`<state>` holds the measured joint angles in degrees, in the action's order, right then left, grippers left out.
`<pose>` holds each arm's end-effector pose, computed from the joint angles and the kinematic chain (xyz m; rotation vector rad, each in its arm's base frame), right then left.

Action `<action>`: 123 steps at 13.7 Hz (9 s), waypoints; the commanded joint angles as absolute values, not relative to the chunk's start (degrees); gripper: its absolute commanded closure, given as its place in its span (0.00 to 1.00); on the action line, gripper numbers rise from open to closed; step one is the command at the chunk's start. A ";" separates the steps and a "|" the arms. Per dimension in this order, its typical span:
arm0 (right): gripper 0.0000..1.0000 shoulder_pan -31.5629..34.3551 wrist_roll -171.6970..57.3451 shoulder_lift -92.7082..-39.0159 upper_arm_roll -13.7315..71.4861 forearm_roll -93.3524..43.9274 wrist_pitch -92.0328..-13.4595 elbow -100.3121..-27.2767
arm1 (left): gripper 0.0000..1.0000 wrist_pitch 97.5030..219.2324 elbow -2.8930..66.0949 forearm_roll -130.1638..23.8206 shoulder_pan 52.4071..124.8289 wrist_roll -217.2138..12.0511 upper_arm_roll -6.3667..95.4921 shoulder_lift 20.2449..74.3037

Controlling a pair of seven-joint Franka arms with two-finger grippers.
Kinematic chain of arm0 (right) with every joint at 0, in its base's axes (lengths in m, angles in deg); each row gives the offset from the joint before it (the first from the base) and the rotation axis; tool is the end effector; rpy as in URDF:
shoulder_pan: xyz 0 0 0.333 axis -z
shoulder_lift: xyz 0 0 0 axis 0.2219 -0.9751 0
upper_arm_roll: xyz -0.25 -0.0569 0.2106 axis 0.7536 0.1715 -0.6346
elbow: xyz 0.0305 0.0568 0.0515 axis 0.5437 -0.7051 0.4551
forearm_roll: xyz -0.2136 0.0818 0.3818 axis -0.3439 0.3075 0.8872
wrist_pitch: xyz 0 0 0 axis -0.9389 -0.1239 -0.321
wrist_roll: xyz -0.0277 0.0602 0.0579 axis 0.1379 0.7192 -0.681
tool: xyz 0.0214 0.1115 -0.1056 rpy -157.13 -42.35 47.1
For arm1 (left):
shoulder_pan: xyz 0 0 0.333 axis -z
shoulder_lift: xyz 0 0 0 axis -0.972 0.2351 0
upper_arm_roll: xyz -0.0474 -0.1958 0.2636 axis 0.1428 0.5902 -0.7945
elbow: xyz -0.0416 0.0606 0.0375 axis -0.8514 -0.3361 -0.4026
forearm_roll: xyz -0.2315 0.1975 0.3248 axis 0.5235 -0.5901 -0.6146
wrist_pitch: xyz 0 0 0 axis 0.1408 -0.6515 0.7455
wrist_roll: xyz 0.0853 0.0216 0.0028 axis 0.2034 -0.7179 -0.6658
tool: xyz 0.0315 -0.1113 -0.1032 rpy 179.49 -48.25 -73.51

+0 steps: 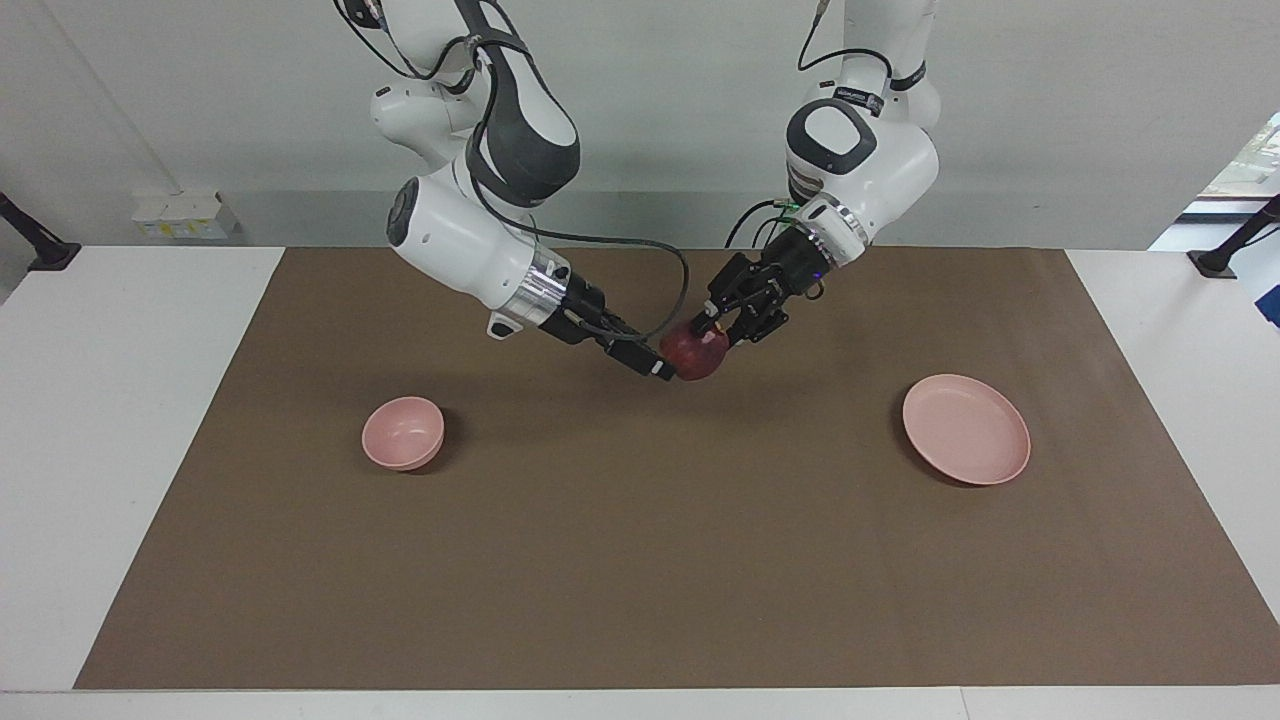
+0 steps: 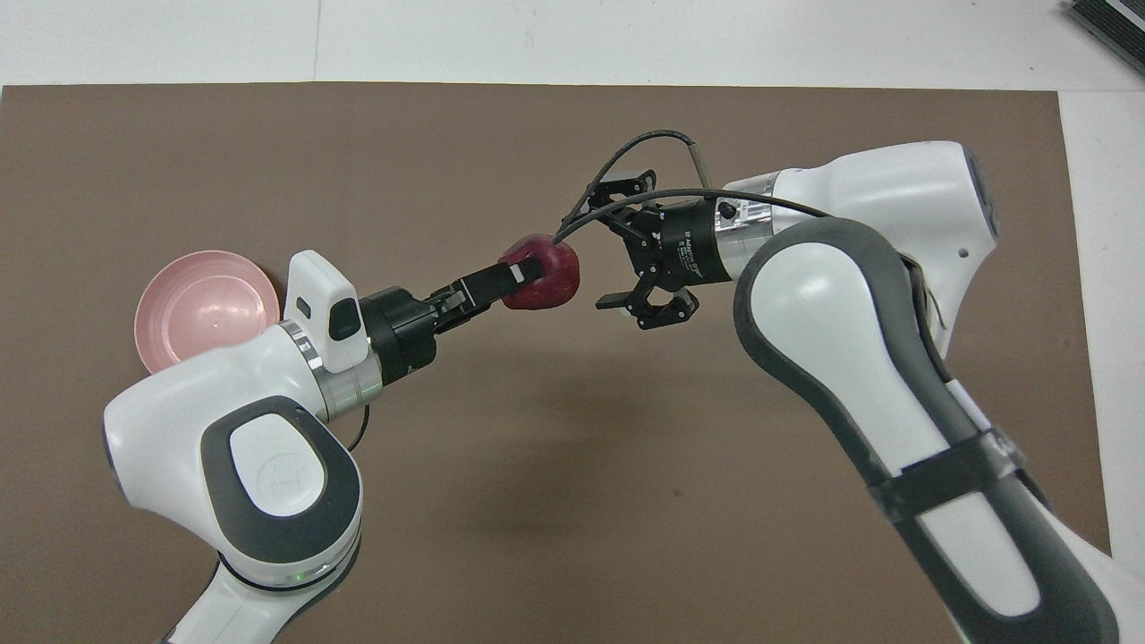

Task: Move apple from plate to bowl

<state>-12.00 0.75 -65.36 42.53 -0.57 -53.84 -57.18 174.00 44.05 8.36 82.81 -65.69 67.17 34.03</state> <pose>0.6581 0.3062 0.4406 -2.0760 1.0962 0.4661 0.5511 -0.3350 0.4473 2.0591 0.3082 0.4452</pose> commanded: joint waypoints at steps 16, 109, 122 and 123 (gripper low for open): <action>1.00 -12.58 3.89 -64.32 41.97 4.28 -53.54 -57.34 | 1.00 181.09 42.72 9.93 83.96 -65.52 72.65 34.14; 0.00 9.31 -47.16 -41.47 42.32 -57.59 -17.50 -51.89 | 0.00 97.25 -1.13 -76.02 85.02 -87.75 34.50 36.51; 0.00 9.31 -47.24 -40.24 42.14 -57.50 -17.68 -53.73 | 0.00 95.13 1.68 -79.01 85.46 -85.92 35.03 32.82; 0.00 9.31 -47.24 -40.24 42.14 -57.41 -17.68 -53.73 | 0.00 95.13 1.68 -79.71 85.37 -84.25 34.86 32.82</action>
<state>8.77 -46.92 -41.77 42.65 -56.49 -17.93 -52.03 95.72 0.40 -77.91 85.89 -86.63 34.83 34.18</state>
